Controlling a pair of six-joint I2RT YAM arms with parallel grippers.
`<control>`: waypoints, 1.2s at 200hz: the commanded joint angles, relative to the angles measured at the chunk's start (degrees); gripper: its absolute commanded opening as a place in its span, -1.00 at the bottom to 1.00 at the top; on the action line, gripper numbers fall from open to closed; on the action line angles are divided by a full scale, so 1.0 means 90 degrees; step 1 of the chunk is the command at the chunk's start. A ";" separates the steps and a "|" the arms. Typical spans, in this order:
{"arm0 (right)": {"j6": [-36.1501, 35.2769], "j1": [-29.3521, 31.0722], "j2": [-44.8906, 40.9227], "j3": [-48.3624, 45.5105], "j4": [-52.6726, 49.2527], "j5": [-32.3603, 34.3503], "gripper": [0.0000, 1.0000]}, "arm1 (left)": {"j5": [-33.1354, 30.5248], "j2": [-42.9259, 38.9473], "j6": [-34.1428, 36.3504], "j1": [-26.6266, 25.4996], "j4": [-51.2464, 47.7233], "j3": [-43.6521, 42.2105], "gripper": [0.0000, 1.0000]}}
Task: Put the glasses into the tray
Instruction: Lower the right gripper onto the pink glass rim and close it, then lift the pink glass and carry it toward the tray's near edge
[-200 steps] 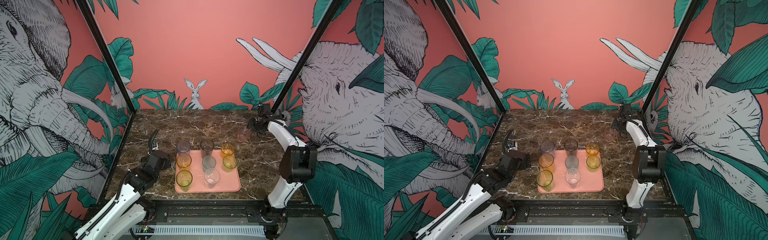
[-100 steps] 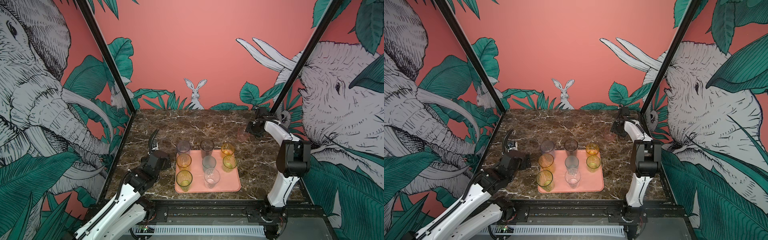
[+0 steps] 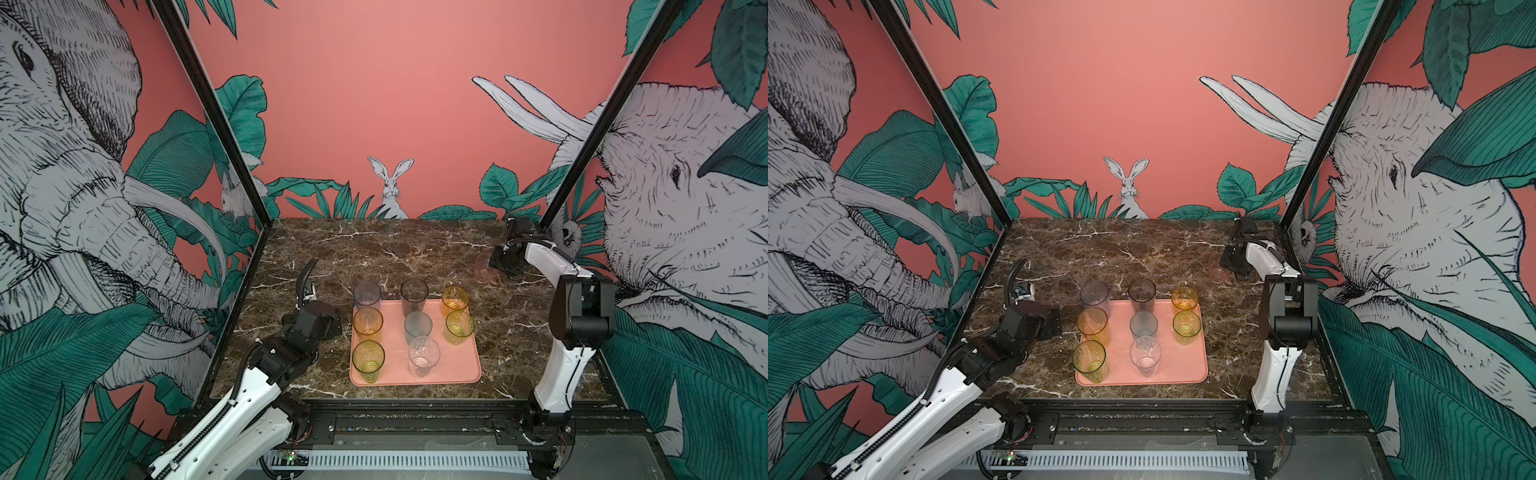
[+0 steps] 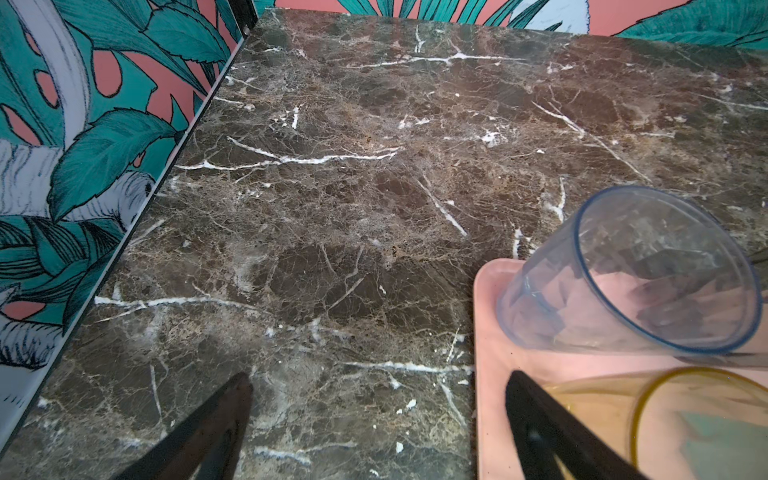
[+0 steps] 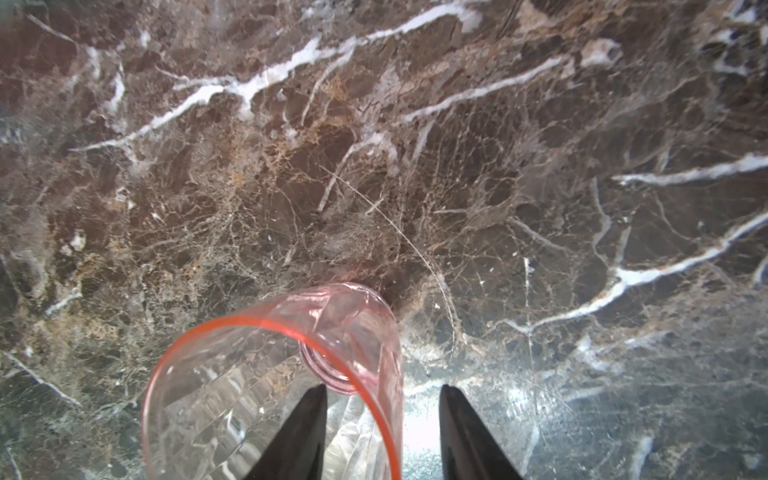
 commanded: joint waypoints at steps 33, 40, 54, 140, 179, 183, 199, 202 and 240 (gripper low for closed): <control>0.0041 -0.0033 0.0031 0.0065 0.0058 -0.0077 -0.19 | 0.0014 -0.0060 -0.0153 0.0035 -0.0044 -0.0047 0.92; 0.0031 -0.0035 0.0019 0.0065 0.0061 -0.0072 -0.20 | 0.0025 -0.0053 -0.0163 0.0031 -0.0041 -0.0049 0.92; 0.0014 -0.0033 0.0021 0.0063 0.0052 -0.0054 -0.21 | 0.0041 -0.0059 -0.0182 0.0030 -0.0046 -0.0038 0.92; -0.0067 -0.0034 0.0026 0.0033 0.0043 -0.0001 -0.41 | 0.0090 -0.0072 -0.0192 0.0034 -0.0034 0.0021 0.92; -0.0096 -0.0036 0.0043 0.0082 -0.0011 0.0009 -0.52 | 0.0084 -0.0064 -0.0192 0.0035 -0.0020 0.0026 0.92; -0.0096 -0.0036 0.0046 0.0083 -0.0007 0.0004 -0.53 | 0.0088 -0.0060 -0.0193 0.0039 -0.0014 0.0028 0.92; -0.0101 -0.0037 0.0050 0.0078 -0.0022 0.0009 -0.57 | 0.0095 -0.0052 -0.0192 0.0030 -0.0004 0.0022 0.92; -0.0105 -0.0037 0.0043 0.0077 -0.0022 0.0008 -0.57 | 0.0092 -0.0054 -0.0191 0.0030 0.0000 0.0025 0.92; -0.0108 -0.0037 0.0041 0.0092 -0.0036 0.0006 -0.63 | 0.0091 -0.0031 -0.0163 0.0035 0.0023 0.0030 0.92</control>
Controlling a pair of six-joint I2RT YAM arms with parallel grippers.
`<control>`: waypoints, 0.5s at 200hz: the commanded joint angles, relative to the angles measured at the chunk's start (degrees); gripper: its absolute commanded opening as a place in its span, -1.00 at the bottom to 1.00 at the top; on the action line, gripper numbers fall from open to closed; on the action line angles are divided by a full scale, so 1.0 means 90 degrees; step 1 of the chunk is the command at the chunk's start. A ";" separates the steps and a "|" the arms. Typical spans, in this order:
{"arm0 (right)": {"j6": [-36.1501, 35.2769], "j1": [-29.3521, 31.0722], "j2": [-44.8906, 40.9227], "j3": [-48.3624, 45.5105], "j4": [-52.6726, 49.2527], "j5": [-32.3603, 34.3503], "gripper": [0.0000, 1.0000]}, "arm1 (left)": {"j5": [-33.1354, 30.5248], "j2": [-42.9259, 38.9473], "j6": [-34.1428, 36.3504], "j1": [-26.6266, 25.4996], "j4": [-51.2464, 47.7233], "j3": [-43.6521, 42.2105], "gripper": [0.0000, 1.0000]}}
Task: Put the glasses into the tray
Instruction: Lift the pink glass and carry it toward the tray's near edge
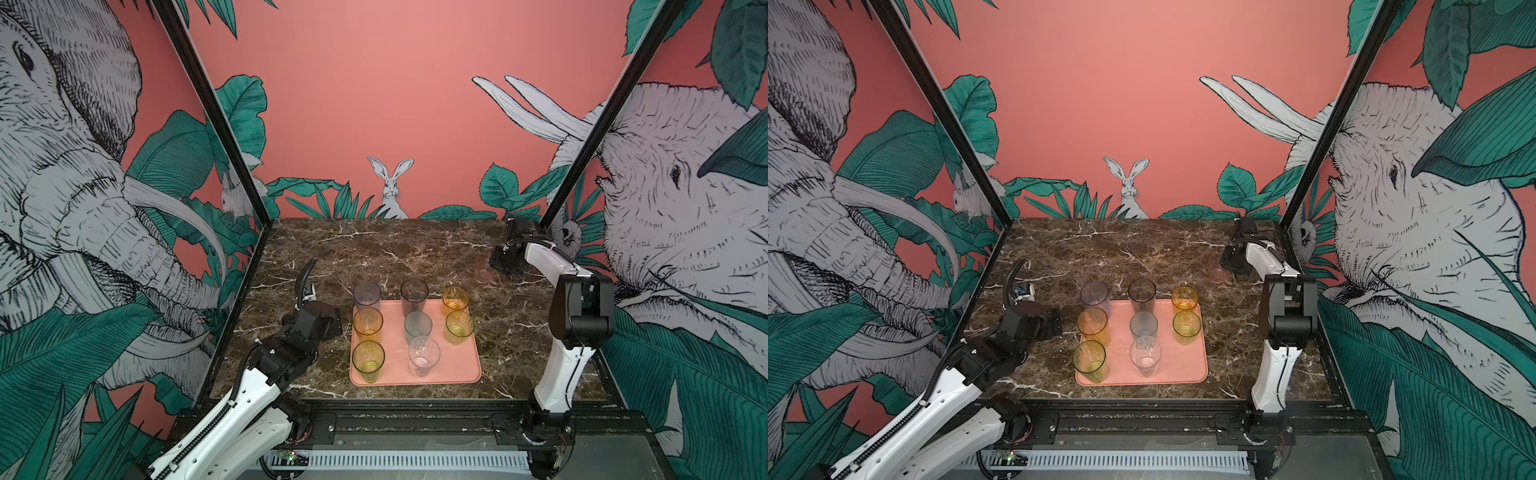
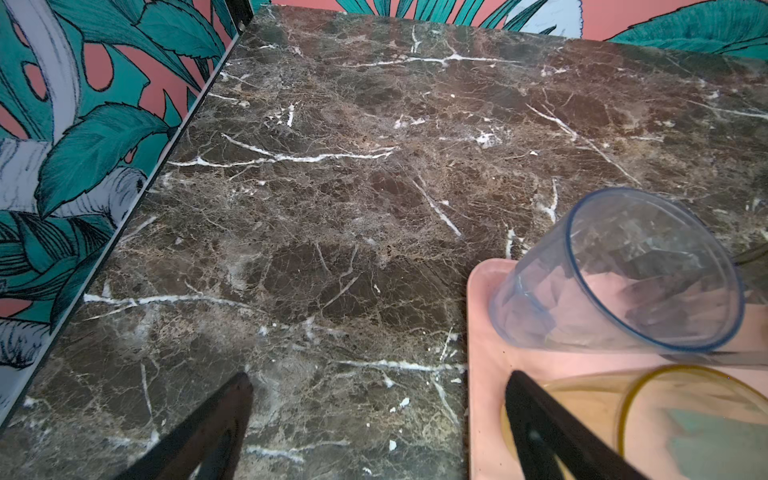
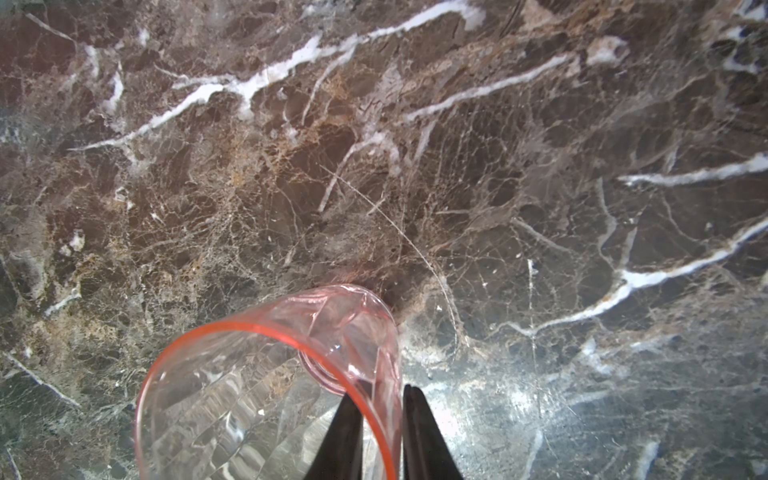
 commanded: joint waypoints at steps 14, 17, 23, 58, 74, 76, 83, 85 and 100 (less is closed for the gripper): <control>-0.0057 -0.0037 0.0031 0.0101 -0.0054 0.0051 -0.67 | 0.0011 0.0006 -0.0071 0.0027 0.0032 0.0031 0.92; -0.0057 -0.0033 0.0031 0.0100 -0.0064 0.0057 -0.68 | 0.0011 0.0007 -0.0071 0.0032 0.0030 0.0039 0.92; -0.0053 -0.0032 0.0025 0.0102 -0.0063 0.0046 -0.69 | 0.0012 0.0011 -0.0071 0.0034 0.0044 0.0040 0.92; -0.0049 -0.0033 -0.0032 0.0066 -0.0065 0.0054 -0.74 | 0.0011 0.0040 -0.0063 0.0038 0.0048 0.0041 0.92; -0.0038 -0.0034 -0.0078 0.0048 -0.0080 0.0060 -0.77 | 0.0008 0.0036 -0.0061 0.0035 0.0030 0.0040 0.92; -0.0038 -0.0032 -0.0089 0.0045 -0.0080 0.0064 -0.78 | 0.0004 0.0034 -0.0061 0.0034 0.0029 0.0035 0.92; -0.0038 -0.0032 -0.0128 0.0044 -0.0102 0.0060 -0.80 | -0.0007 0.0035 -0.0061 0.0035 0.0020 0.0031 0.92; -0.0038 -0.0036 -0.0136 0.0043 -0.0105 0.0067 -0.81 | 0.0000 0.0031 -0.0066 0.0034 0.0020 0.0031 0.92; -0.0047 -0.0031 -0.0234 0.0039 -0.0134 0.0088 -0.88 | -0.0016 0.0018 -0.0061 0.0032 0.0004 0.0021 0.92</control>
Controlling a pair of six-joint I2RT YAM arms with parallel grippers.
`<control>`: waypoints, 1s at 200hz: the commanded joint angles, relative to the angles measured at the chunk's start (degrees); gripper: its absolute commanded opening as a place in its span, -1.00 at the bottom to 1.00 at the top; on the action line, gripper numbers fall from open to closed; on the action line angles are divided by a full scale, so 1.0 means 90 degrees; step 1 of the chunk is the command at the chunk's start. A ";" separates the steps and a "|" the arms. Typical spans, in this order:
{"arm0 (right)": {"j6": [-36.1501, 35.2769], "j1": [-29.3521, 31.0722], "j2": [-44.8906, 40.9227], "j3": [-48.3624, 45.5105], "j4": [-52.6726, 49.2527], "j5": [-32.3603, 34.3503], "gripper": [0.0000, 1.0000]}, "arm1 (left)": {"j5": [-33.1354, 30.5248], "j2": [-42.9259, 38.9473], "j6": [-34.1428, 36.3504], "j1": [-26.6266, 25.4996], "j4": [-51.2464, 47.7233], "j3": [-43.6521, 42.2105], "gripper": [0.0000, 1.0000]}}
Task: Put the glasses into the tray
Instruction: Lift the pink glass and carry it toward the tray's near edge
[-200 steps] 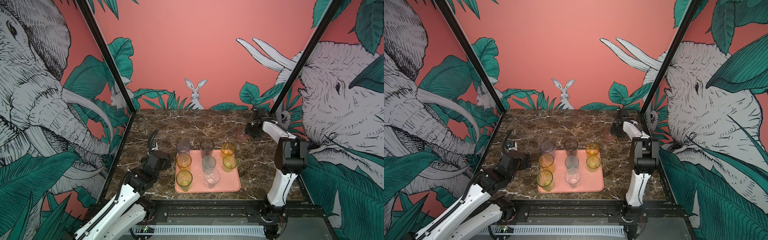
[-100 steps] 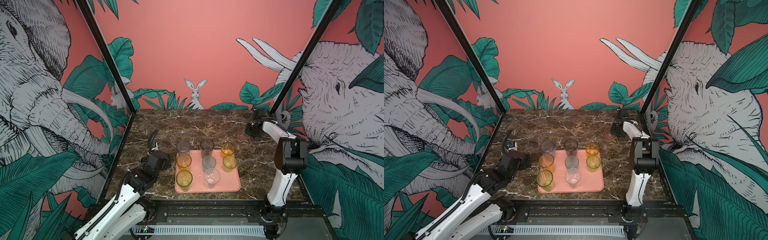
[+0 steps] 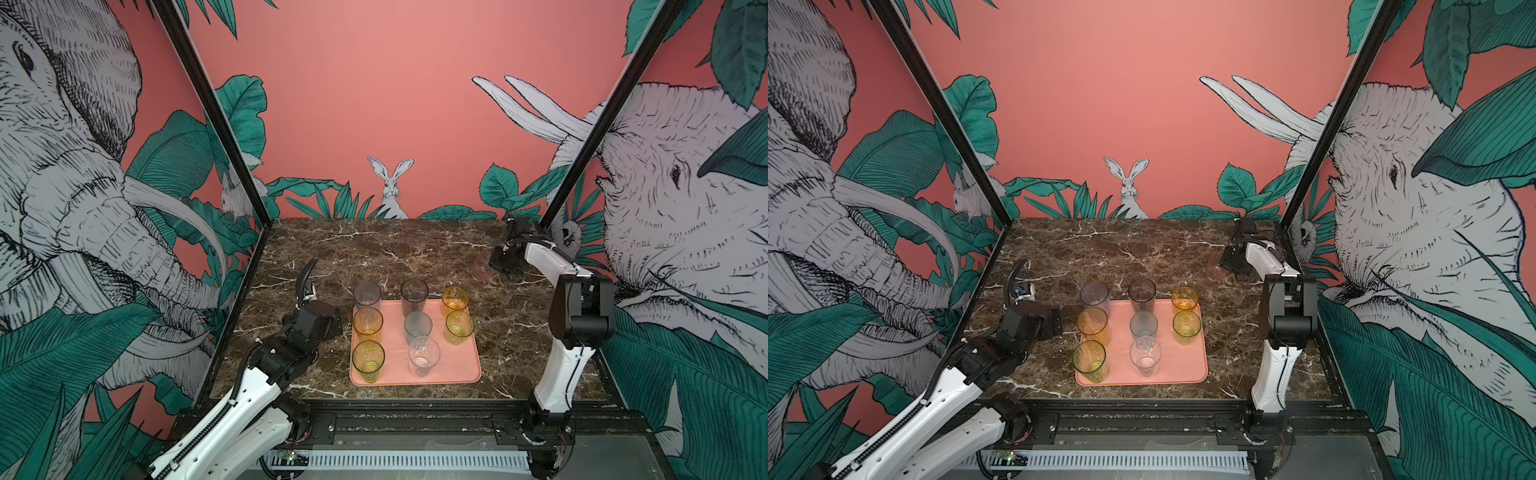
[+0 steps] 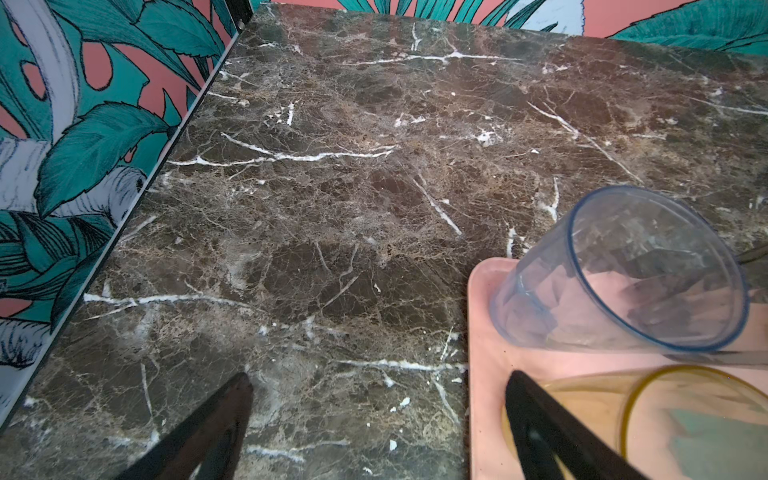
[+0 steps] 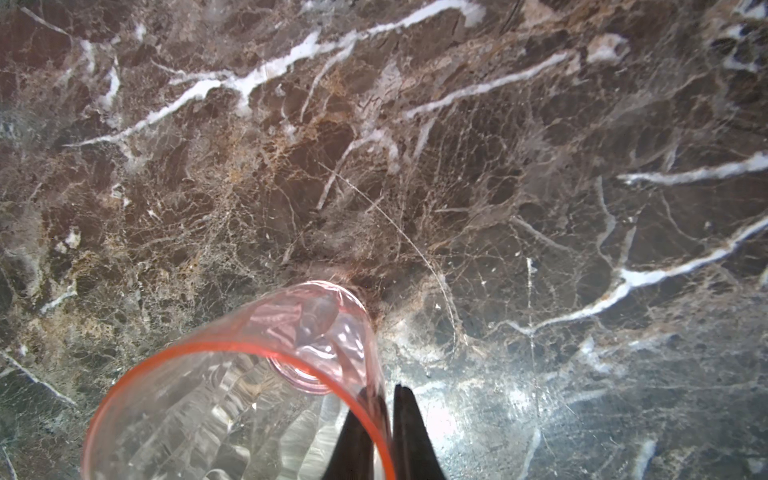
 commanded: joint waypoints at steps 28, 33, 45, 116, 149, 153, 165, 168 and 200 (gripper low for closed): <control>-0.0055 -0.0030 -0.0438 0.0053 -0.0200 0.0110 -0.99 | -0.0038 -0.0062 -0.0074 0.0034 0.0004 -0.0001 0.92; -0.0055 -0.0032 -0.0478 0.0053 -0.0220 0.0101 -1.00 | -0.0036 -0.0072 -0.0073 0.0032 0.0005 -0.0008 0.92; -0.0072 -0.0028 -0.0579 0.0054 -0.0261 0.0105 -1.00 | -0.0027 -0.0076 -0.0083 0.0031 0.0004 -0.0026 0.92; -0.0143 -0.0030 -0.1190 0.0053 -0.0558 0.0151 -1.00 | 0.0020 -0.0202 -0.0127 0.0029 -0.0034 -0.0072 0.92; -0.0162 -0.0028 -0.1518 0.0053 -0.0712 0.0084 -1.00 | 0.0039 -0.0303 -0.0141 0.0031 -0.0066 -0.0091 0.92; -0.0163 -0.0028 -0.1561 0.0044 -0.0732 0.0086 -1.00 | 0.0039 -0.0311 -0.0147 0.0029 -0.0064 -0.0096 0.92; -0.0171 -0.0016 -0.1715 0.0034 -0.0805 0.0043 -1.00 | 0.0036 -0.0351 -0.0162 0.0030 -0.0066 -0.0112 0.92; -0.0172 -0.0015 -0.1749 0.0029 -0.0825 0.0019 -1.00 | 0.0035 -0.0358 -0.0161 0.0032 -0.0072 -0.0111 0.92; -0.0269 0.0002 -0.1988 0.0091 -0.1134 -0.0173 -1.00 | 0.0044 -0.0472 -0.0143 0.0033 -0.0107 -0.0126 0.91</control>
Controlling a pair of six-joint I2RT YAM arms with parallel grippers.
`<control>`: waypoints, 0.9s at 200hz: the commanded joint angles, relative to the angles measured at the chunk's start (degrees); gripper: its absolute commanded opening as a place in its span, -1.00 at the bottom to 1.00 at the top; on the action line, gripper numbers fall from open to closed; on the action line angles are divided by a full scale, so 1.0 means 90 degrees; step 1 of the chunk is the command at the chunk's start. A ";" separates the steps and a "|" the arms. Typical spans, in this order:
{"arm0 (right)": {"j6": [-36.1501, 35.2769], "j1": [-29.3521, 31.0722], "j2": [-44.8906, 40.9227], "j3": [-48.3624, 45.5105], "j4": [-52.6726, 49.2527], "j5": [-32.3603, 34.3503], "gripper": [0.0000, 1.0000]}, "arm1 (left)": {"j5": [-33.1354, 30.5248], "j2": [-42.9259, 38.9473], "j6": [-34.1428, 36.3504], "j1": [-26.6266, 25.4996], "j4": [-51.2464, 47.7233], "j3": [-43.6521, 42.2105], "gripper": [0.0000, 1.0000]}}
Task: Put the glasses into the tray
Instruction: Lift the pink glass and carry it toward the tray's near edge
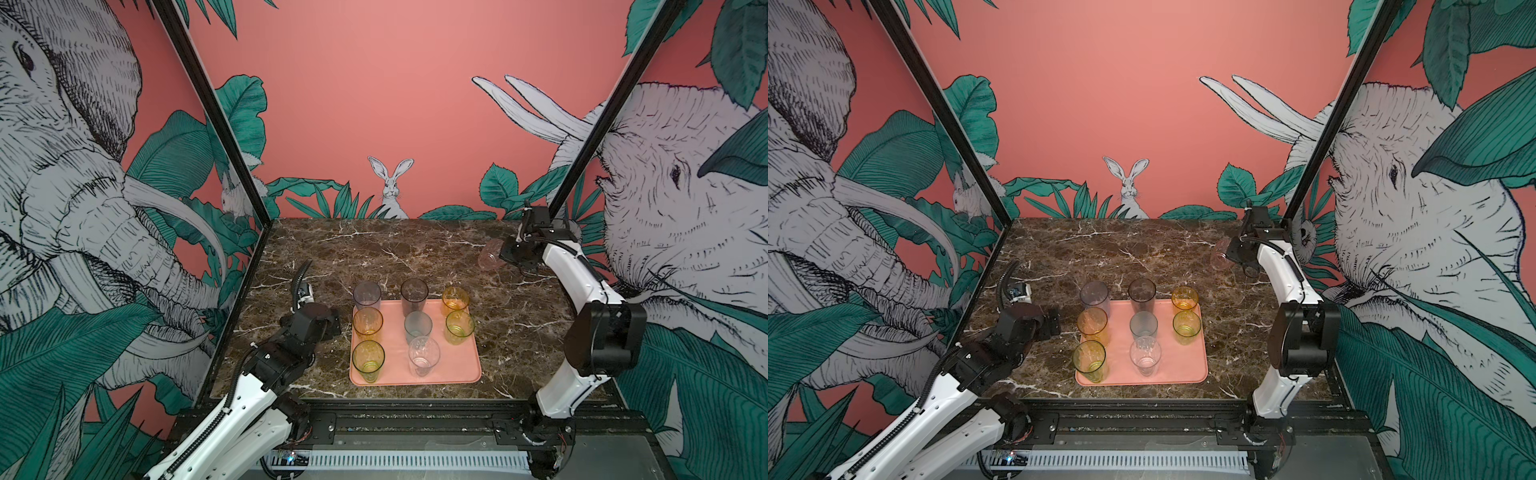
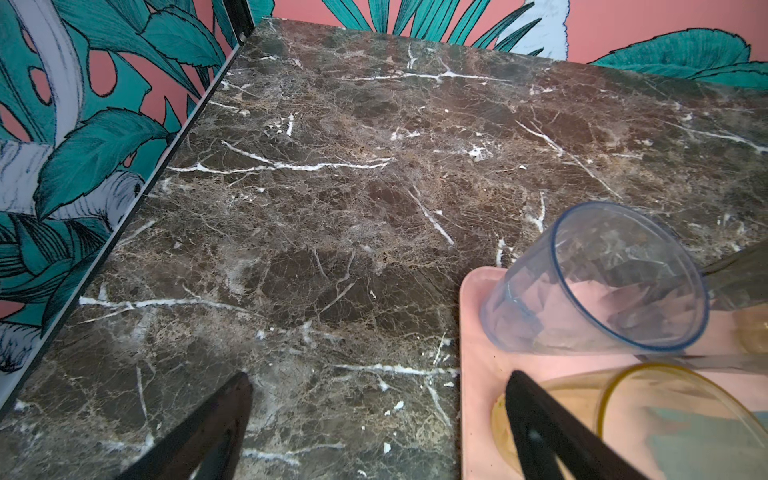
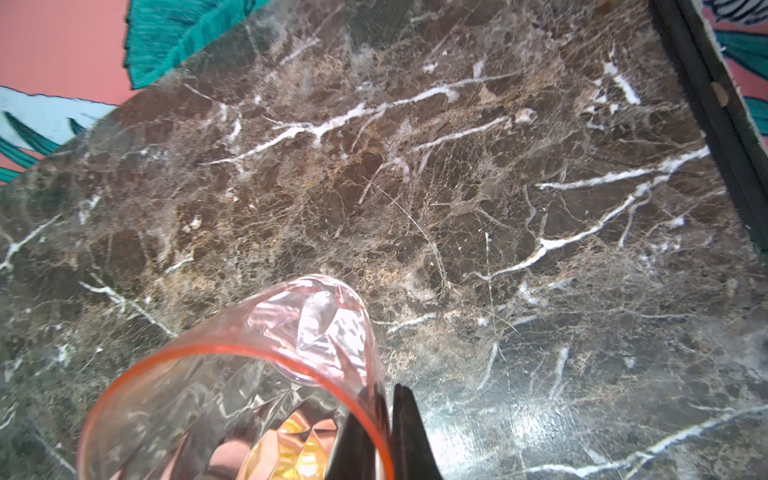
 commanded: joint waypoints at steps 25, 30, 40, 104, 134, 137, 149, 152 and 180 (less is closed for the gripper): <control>-0.0222 0.0069 -0.0520 0.0143 -0.0598 -0.0137 -1.00 | 0.0093 -0.0223 -0.0102 0.0031 -0.0122 -0.0089 0.92; -0.0236 0.0086 -0.0564 0.0144 -0.0650 -0.0141 -1.00 | 0.0108 -0.0237 -0.0111 0.0030 -0.0141 -0.0092 0.92; -0.0268 0.0135 -0.0621 0.0172 -0.0776 -0.0122 -1.00 | 0.0111 -0.0284 -0.0131 0.0033 -0.0191 -0.0091 0.92; -0.0410 0.0498 -0.1369 0.0036 -0.1474 0.0164 -1.00 | 0.0242 -0.0553 -0.0170 0.0035 -0.0556 -0.0066 0.93; -0.0376 0.0660 -0.1762 -0.0275 -0.1610 0.0225 -1.00 | 0.0319 -0.0660 -0.0263 0.0030 -0.0698 -0.0011 0.92; -0.0371 0.0672 -0.1794 -0.0299 -0.1626 0.0226 -1.00 | 0.0316 -0.0672 -0.0268 0.0025 -0.0706 -0.0015 0.92; -0.0362 0.0761 -0.1955 -0.0386 -0.1726 0.0254 -1.00 | 0.0325 -0.0732 -0.0293 0.0037 -0.0739 0.0010 0.92; -0.0362 0.0779 -0.1994 -0.0411 -0.1742 0.0268 -1.00 | 0.0325 -0.0742 -0.0304 0.0031 -0.0742 0.0013 0.92; -0.0390 0.0983 -0.2325 -0.0557 -0.1984 0.0383 -1.00 | 0.0344 -0.0874 -0.0363 0.0030 -0.0841 0.0026 0.91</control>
